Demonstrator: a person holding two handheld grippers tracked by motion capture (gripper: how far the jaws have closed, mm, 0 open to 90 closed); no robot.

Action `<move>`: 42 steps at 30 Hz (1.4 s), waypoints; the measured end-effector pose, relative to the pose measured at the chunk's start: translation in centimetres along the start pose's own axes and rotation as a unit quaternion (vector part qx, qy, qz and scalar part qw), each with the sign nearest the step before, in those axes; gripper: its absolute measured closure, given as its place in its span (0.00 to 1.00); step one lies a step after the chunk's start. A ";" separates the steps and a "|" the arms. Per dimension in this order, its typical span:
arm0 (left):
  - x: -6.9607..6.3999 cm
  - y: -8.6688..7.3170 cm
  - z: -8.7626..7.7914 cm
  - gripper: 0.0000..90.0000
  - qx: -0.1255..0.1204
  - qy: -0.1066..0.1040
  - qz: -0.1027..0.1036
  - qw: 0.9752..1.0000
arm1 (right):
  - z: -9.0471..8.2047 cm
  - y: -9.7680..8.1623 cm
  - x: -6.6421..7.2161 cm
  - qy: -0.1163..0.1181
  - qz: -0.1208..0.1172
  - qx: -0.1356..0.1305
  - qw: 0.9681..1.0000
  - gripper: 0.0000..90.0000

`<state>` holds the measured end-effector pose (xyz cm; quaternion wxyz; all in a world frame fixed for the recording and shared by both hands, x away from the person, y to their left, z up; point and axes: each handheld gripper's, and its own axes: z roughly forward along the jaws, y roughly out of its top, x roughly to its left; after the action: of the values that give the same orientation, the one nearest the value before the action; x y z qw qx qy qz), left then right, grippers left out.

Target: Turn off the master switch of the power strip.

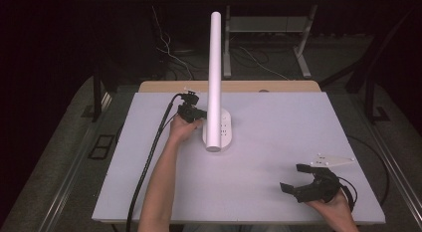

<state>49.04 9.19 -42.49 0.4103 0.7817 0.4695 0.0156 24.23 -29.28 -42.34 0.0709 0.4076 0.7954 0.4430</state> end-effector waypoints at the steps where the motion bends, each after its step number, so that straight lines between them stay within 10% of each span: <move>1: 0.0 0.0 -0.1 1.00 0.006 0.002 0.009 1.000 | 0.0 0.0 0.0 0.000 0.000 0.001 1.000 0.01; 13: 0.2 -0.1 -0.2 1.00 -0.011 -0.010 -0.017 1.000 | -0.2 0.0 0.0 0.000 -0.001 -0.003 1.000 0.01; 42: -0.9 0.4 -6.5 0.99 -0.082 -0.018 0.057 0.995 | 0.0 0.0 -0.1 0.001 0.001 0.000 1.000 0.01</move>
<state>46.20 12.46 -37.60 0.4800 0.7710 0.4138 0.0631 24.28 -29.33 -42.37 0.0700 0.4077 0.7951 0.4435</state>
